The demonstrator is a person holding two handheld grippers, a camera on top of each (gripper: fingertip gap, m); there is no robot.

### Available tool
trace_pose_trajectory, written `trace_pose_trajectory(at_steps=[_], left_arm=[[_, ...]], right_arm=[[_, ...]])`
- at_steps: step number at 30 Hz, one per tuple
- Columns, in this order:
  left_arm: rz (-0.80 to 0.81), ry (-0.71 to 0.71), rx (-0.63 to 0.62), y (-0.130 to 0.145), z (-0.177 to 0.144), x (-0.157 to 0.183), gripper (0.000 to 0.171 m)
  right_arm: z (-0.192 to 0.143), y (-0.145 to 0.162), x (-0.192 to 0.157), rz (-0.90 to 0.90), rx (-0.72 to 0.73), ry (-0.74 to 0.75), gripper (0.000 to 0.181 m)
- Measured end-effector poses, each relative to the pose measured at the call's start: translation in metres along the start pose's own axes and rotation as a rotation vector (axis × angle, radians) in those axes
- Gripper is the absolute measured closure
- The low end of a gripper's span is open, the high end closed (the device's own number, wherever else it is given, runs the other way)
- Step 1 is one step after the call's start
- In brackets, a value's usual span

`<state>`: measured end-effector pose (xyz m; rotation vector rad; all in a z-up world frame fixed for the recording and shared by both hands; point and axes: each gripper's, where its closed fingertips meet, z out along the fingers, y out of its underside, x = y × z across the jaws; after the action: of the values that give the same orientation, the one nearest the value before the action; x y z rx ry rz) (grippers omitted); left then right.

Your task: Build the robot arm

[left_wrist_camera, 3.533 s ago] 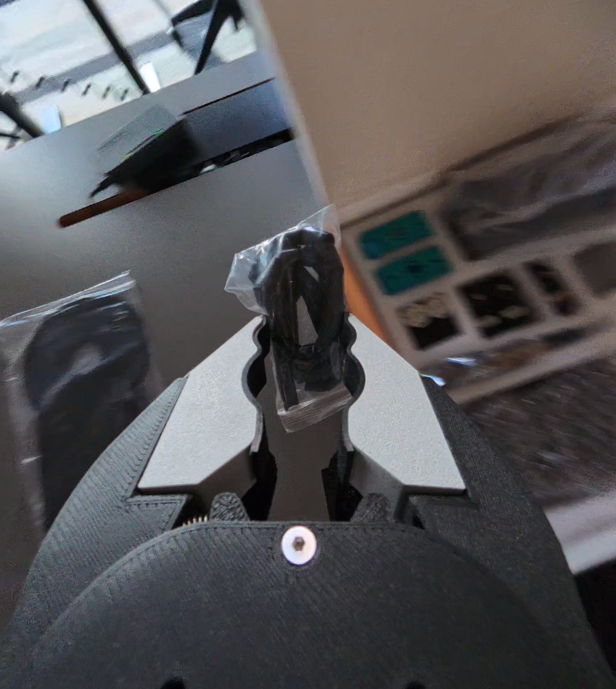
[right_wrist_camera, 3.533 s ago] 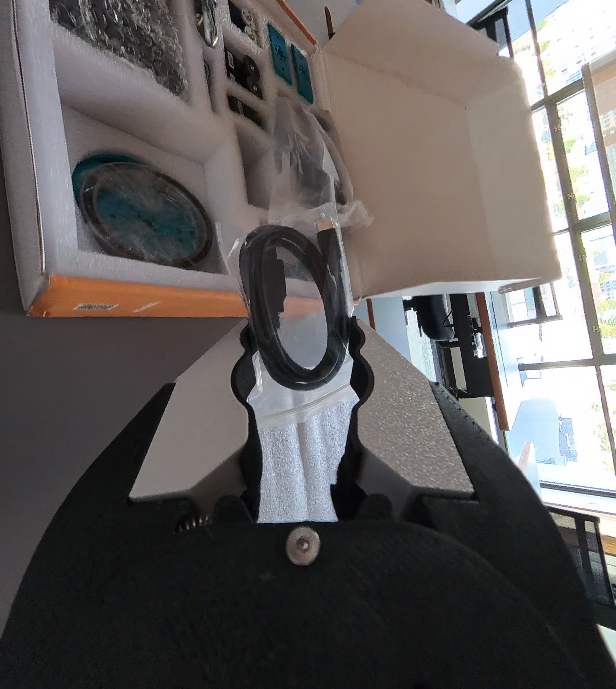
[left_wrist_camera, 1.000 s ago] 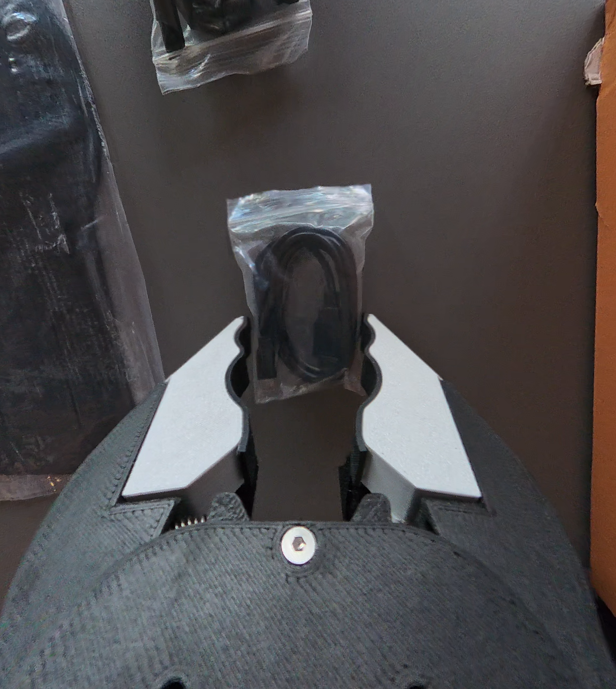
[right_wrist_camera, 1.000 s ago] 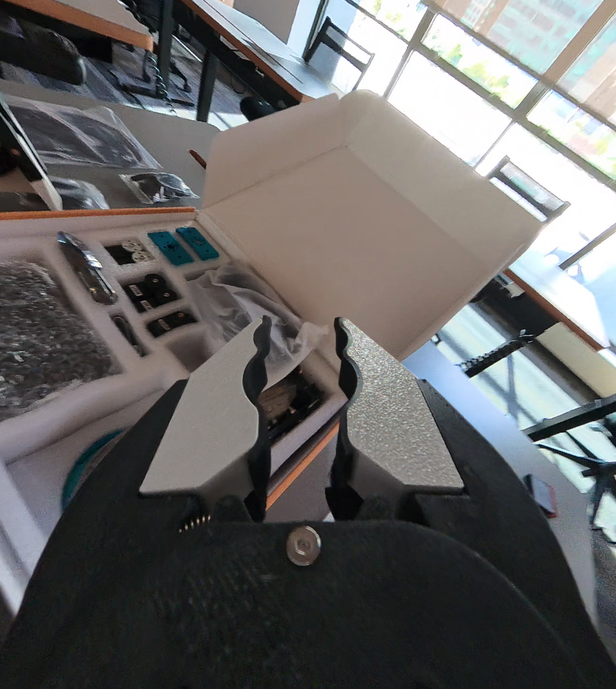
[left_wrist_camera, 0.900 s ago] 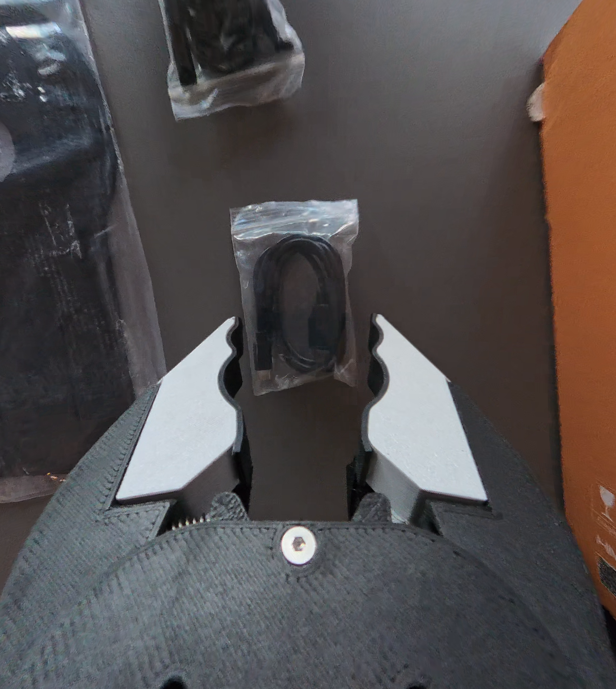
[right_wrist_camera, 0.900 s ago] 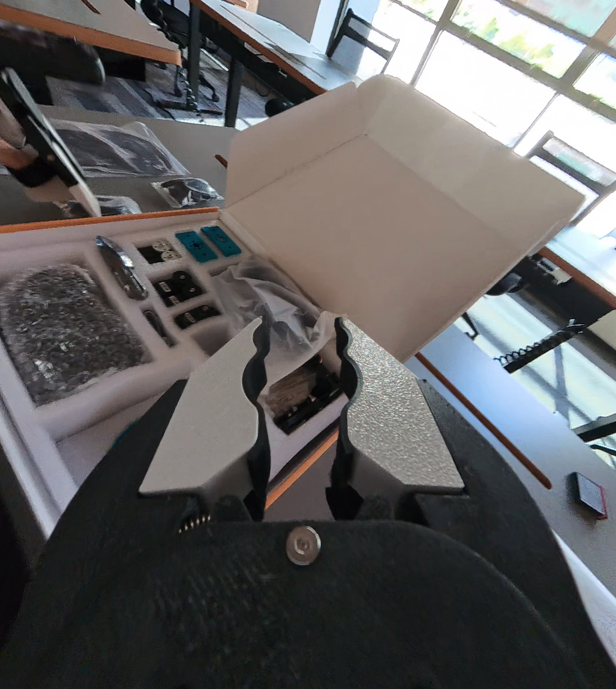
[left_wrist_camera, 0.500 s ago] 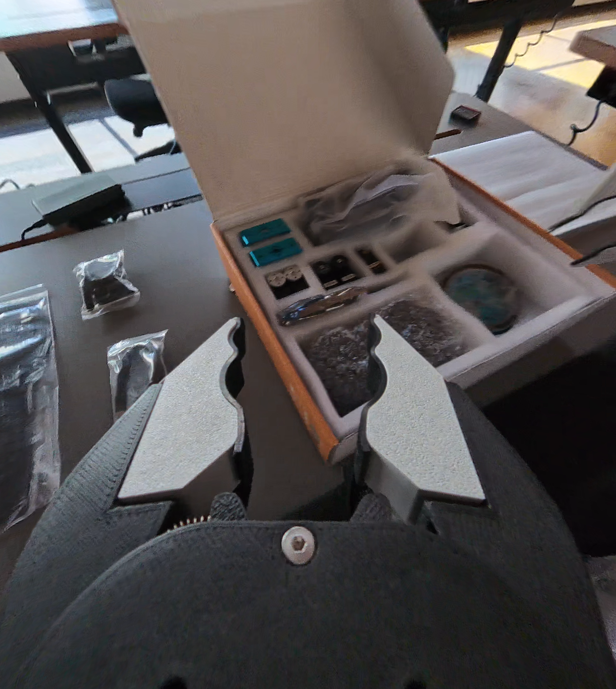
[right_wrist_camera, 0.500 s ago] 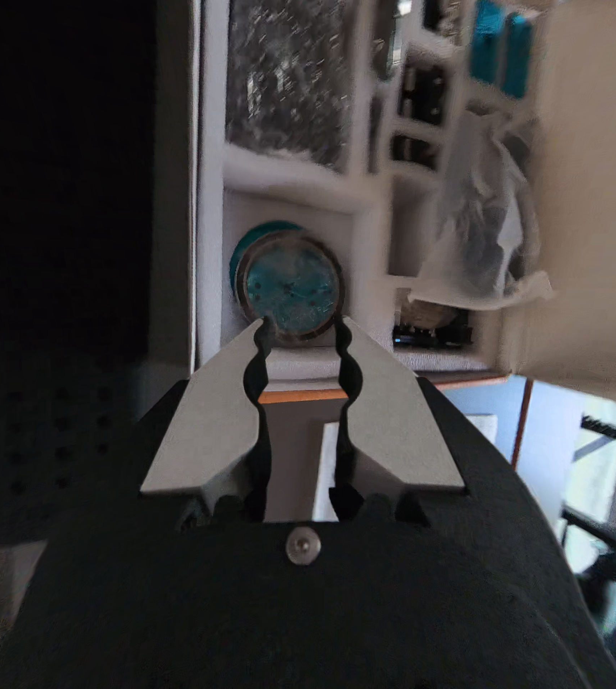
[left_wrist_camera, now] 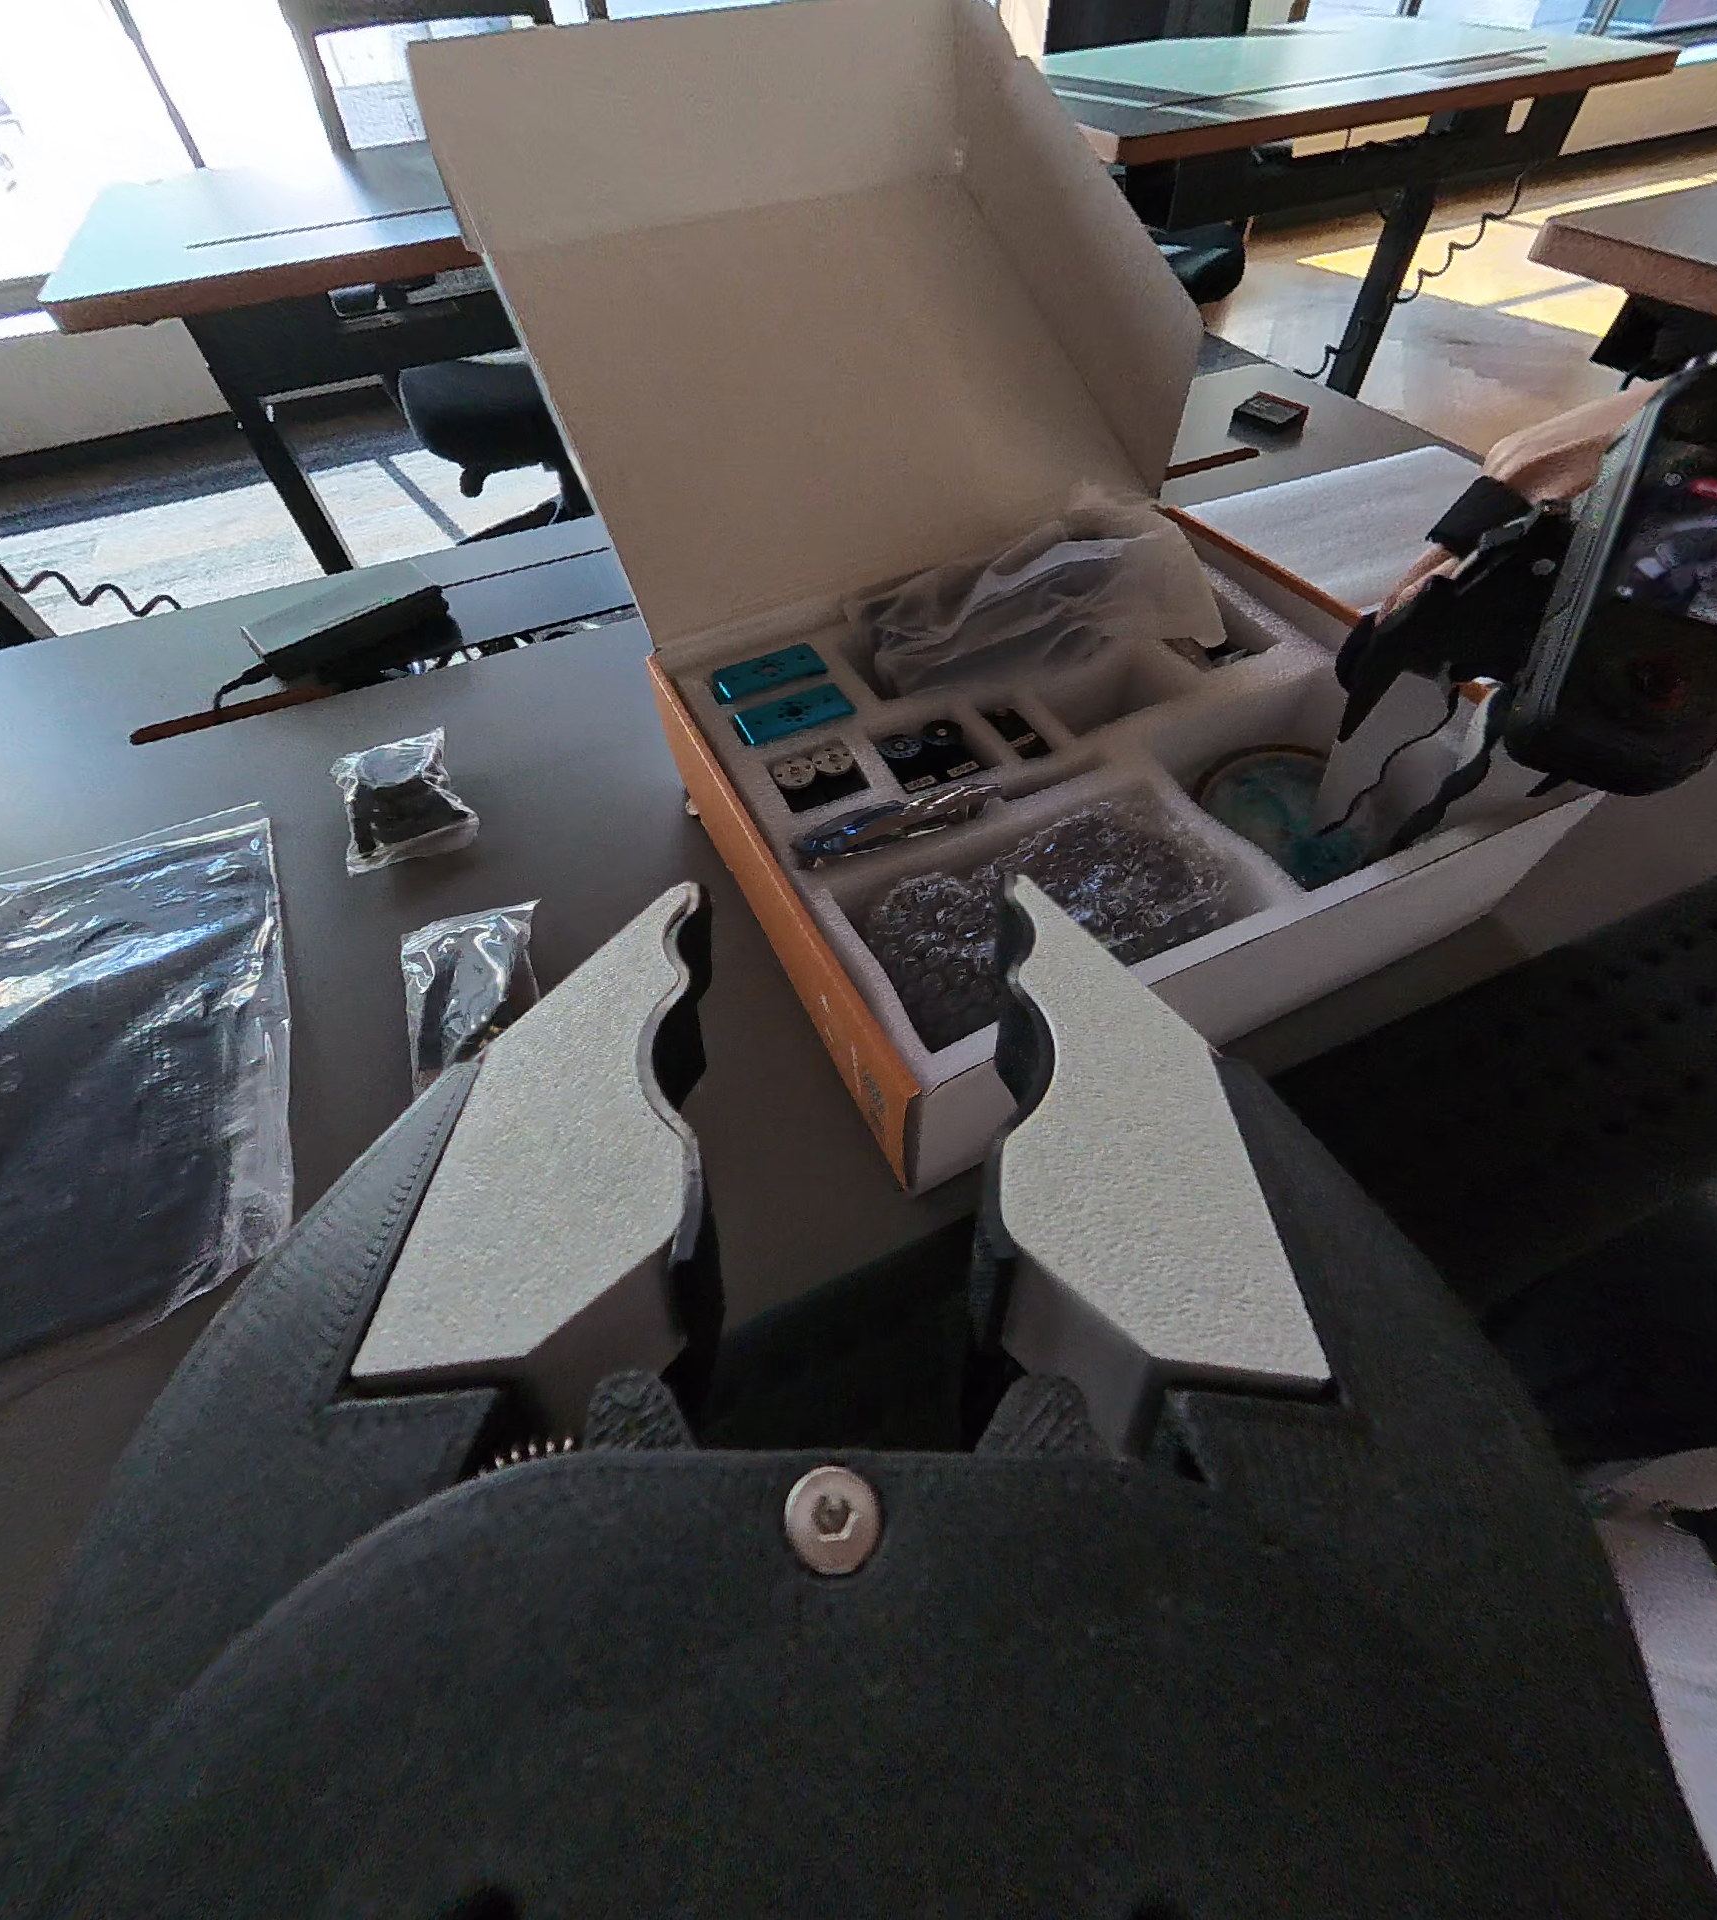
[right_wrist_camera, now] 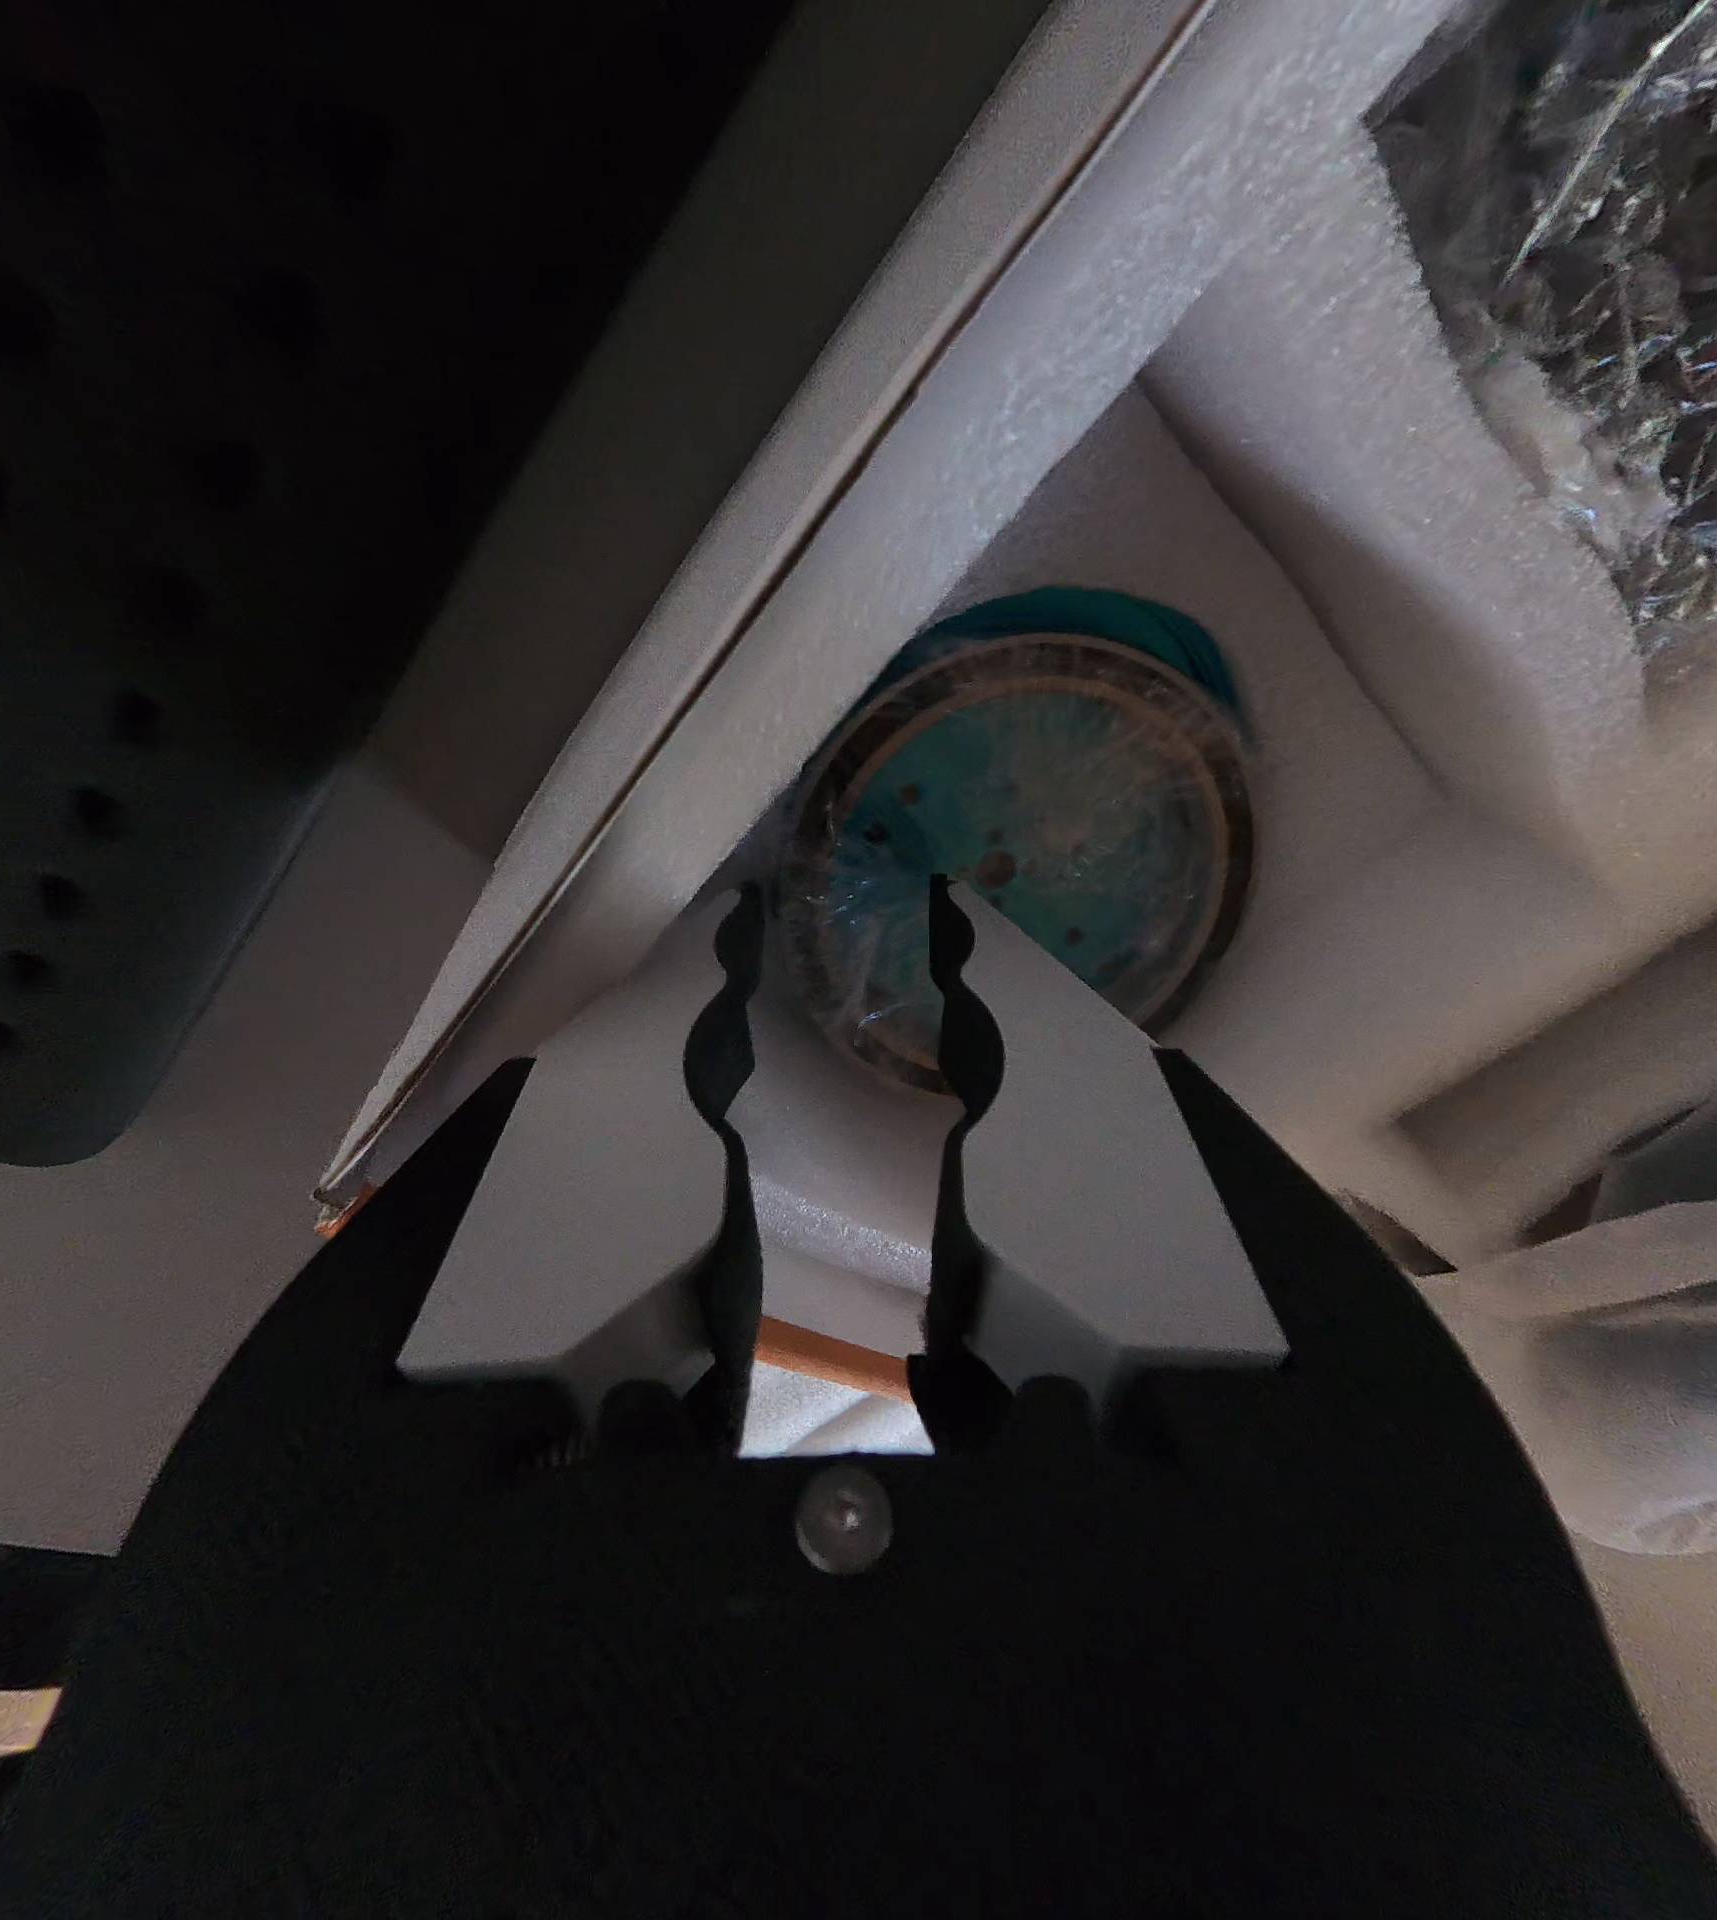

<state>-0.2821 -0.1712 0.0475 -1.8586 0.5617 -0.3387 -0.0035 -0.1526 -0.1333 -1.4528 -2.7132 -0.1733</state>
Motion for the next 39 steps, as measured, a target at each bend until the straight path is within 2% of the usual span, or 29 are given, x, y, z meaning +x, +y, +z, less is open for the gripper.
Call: trace_pose_trajectory(at_steps=[8,14,20,26,30,32,36,39], left_arm=[[0.007,0.035,0.001,-0.002,0.004,0.001,0.121],[0.028,0.152,-0.044,0.006,0.028,0.026,0.123],[0.049,0.322,-0.103,0.017,0.054,0.071,0.123],[0.207,0.460,-0.103,0.018,0.085,0.119,0.119],[0.244,0.540,-0.134,0.027,0.109,0.143,0.117],[0.255,0.551,-0.157,0.034,0.120,0.148,0.117],[0.350,0.474,-0.174,0.037,0.141,0.137,0.115],[0.323,0.524,-0.187,0.030,0.151,0.147,0.117]], right_arm=[[-0.001,0.003,-0.005,0.085,0.035,-0.069,0.166],[-0.013,0.000,-0.003,0.123,0.097,-0.084,0.169],[-0.033,-0.012,0.003,0.185,0.211,-0.132,0.172],[-0.064,-0.014,0.033,0.310,0.406,-0.123,0.181],[-0.067,-0.016,0.047,0.341,0.499,-0.104,0.181],[-0.069,-0.017,0.058,0.361,0.535,-0.066,0.181],[-0.070,-0.018,0.069,0.387,0.577,-0.035,0.181],[-0.069,-0.019,0.074,0.394,0.592,-0.022,0.181]])
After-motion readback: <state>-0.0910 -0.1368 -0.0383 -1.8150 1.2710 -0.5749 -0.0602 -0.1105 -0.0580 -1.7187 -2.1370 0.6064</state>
